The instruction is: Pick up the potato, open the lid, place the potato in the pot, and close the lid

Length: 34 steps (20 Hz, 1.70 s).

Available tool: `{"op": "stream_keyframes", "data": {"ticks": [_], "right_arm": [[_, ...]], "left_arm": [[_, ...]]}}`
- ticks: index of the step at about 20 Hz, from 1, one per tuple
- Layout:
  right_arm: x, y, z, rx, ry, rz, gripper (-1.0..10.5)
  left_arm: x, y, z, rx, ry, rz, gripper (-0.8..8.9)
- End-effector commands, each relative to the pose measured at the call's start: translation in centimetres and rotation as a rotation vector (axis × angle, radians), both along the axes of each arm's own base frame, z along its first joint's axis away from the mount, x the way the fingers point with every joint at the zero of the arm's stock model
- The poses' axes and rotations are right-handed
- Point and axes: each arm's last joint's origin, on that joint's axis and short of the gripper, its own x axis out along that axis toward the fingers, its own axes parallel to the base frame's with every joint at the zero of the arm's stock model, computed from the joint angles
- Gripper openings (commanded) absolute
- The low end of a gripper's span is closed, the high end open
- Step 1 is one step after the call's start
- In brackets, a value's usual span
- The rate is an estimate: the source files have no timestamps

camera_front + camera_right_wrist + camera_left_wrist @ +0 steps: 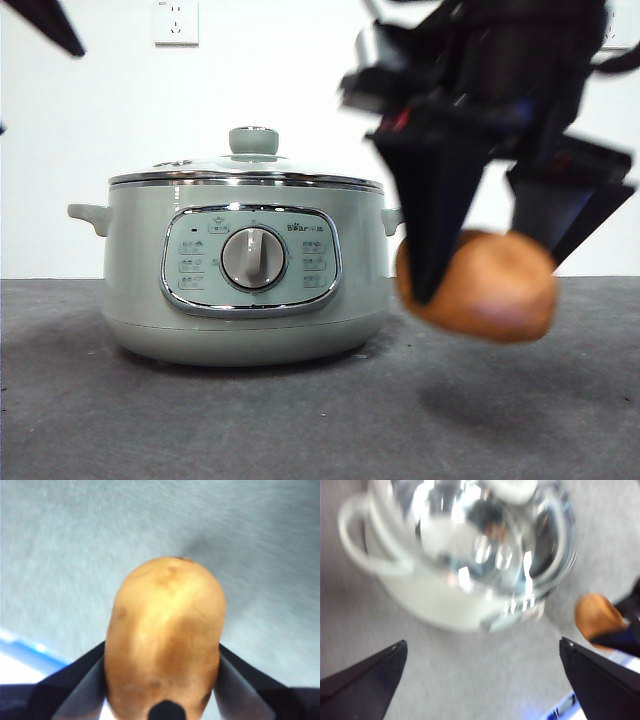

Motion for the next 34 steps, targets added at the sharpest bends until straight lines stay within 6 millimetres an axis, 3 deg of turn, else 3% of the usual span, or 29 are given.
{"op": "stream_keyframes", "data": {"ticks": [1, 6, 11, 17, 25, 32, 34], "right_arm": [[-1.0, -1.3, 1.4, -0.023, -0.006, 0.056, 0.0], [-3.4, -4.2, 4.2, -0.057, -0.043, 0.047, 0.0], [-5.0, -6.0, 5.9, -0.014, -0.084, 0.046, 0.0], [-5.9, -7.1, 6.7, 0.003, -0.091, 0.025, 0.0], [-5.9, -7.1, 6.7, 0.009, -0.097, 0.025, 0.0], [-5.8, -7.1, 6.7, 0.006, -0.113, 0.021, 0.0], [-5.7, -7.0, 6.8, 0.016, -0.123, 0.021, 0.0]], "left_arm": [[1.0, -0.4, 1.5, -0.003, -0.028, -0.016, 6.91], [4.9, -2.9, 4.9, -0.004, -0.065, -0.088, 6.91], [9.5, -6.9, 6.1, 0.129, -0.119, -0.154, 6.91], [13.0, -11.5, 5.6, 0.252, -0.148, -0.179, 6.91], [13.9, -14.6, 2.8, 0.336, -0.096, -0.210, 6.72], [14.1, -14.8, 2.3, 0.410, -0.099, -0.164, 3.15], [14.1, -14.7, 2.3, 0.419, -0.100, -0.157, 1.56]]}}
